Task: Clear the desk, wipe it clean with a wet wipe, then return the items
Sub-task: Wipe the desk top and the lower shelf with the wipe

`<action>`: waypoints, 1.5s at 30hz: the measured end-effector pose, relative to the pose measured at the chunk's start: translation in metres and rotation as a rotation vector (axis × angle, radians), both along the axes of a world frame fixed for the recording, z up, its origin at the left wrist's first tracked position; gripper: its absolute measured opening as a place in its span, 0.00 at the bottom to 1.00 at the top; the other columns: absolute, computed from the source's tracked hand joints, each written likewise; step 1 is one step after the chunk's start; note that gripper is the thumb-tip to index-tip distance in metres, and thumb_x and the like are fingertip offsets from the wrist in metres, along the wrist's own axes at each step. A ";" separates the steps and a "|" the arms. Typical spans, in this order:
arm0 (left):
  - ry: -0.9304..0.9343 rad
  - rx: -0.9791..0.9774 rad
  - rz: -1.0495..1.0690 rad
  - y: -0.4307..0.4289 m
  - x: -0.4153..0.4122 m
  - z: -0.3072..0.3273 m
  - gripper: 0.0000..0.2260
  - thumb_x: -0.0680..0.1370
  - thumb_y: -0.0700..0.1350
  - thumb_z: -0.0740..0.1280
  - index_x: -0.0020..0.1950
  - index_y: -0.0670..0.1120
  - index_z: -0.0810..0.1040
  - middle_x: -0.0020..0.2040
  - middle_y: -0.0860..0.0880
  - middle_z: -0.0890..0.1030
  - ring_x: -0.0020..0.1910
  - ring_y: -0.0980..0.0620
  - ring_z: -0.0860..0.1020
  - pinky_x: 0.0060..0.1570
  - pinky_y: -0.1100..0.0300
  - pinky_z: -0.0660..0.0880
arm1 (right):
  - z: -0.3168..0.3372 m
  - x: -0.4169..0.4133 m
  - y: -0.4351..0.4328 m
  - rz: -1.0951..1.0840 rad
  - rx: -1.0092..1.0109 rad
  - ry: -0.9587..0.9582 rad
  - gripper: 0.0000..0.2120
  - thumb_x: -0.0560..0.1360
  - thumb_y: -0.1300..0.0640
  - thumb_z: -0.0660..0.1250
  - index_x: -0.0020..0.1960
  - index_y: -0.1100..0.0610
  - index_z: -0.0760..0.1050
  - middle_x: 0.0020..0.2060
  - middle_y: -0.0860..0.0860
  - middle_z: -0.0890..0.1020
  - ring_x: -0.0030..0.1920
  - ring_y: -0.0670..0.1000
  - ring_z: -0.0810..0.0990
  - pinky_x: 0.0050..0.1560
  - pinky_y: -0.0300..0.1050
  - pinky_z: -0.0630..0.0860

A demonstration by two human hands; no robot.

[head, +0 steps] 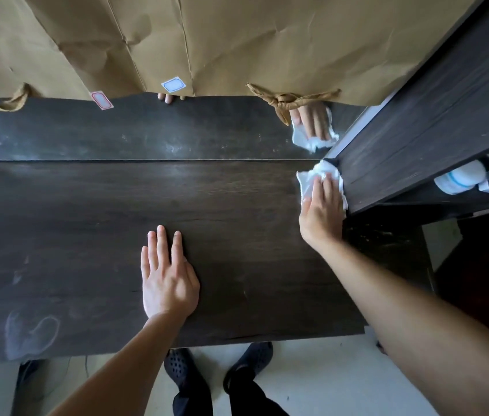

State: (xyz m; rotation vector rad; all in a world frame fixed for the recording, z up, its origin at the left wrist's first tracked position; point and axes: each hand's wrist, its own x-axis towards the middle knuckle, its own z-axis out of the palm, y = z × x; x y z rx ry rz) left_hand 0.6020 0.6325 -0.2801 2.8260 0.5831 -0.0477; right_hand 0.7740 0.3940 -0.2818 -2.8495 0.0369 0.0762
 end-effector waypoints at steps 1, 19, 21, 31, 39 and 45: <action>-0.001 0.001 -0.001 0.000 0.000 0.000 0.25 0.75 0.44 0.54 0.73 0.40 0.64 0.76 0.38 0.58 0.76 0.39 0.53 0.74 0.44 0.51 | 0.001 -0.021 -0.006 0.048 -0.007 -0.017 0.24 0.80 0.60 0.55 0.74 0.63 0.58 0.75 0.60 0.58 0.76 0.59 0.51 0.75 0.56 0.51; -0.032 0.002 0.014 0.001 0.001 -0.004 0.25 0.76 0.44 0.52 0.73 0.41 0.64 0.76 0.39 0.57 0.76 0.40 0.52 0.75 0.46 0.50 | -0.003 -0.045 0.055 0.519 0.026 0.010 0.27 0.79 0.58 0.53 0.77 0.53 0.53 0.77 0.56 0.53 0.77 0.57 0.46 0.75 0.55 0.47; -0.036 0.002 0.009 0.001 0.000 -0.005 0.25 0.76 0.44 0.52 0.73 0.41 0.64 0.76 0.38 0.58 0.76 0.39 0.53 0.74 0.46 0.50 | -0.002 -0.100 0.050 0.727 0.060 0.011 0.28 0.77 0.61 0.57 0.76 0.52 0.57 0.76 0.55 0.55 0.77 0.56 0.48 0.75 0.55 0.48; -0.039 -0.007 -0.013 0.003 -0.001 -0.010 0.24 0.77 0.41 0.58 0.74 0.42 0.63 0.76 0.39 0.57 0.76 0.40 0.52 0.75 0.46 0.49 | 0.005 -0.155 -0.048 0.497 0.067 -0.035 0.22 0.79 0.59 0.56 0.73 0.56 0.63 0.74 0.56 0.63 0.75 0.58 0.57 0.70 0.61 0.63; -0.053 -0.066 -0.126 0.016 -0.011 -0.003 0.23 0.78 0.43 0.52 0.72 0.40 0.66 0.75 0.37 0.60 0.75 0.38 0.56 0.74 0.46 0.53 | 0.007 -0.206 0.049 0.566 0.221 -0.095 0.14 0.75 0.64 0.63 0.58 0.56 0.80 0.62 0.51 0.79 0.66 0.51 0.73 0.60 0.50 0.76; -0.012 -0.006 -0.218 0.069 -0.079 -0.009 0.23 0.79 0.47 0.48 0.72 0.42 0.66 0.75 0.38 0.62 0.75 0.40 0.56 0.73 0.44 0.56 | 0.025 -0.198 -0.011 0.327 0.172 -0.062 0.13 0.70 0.64 0.72 0.53 0.53 0.82 0.46 0.54 0.77 0.43 0.54 0.77 0.34 0.42 0.75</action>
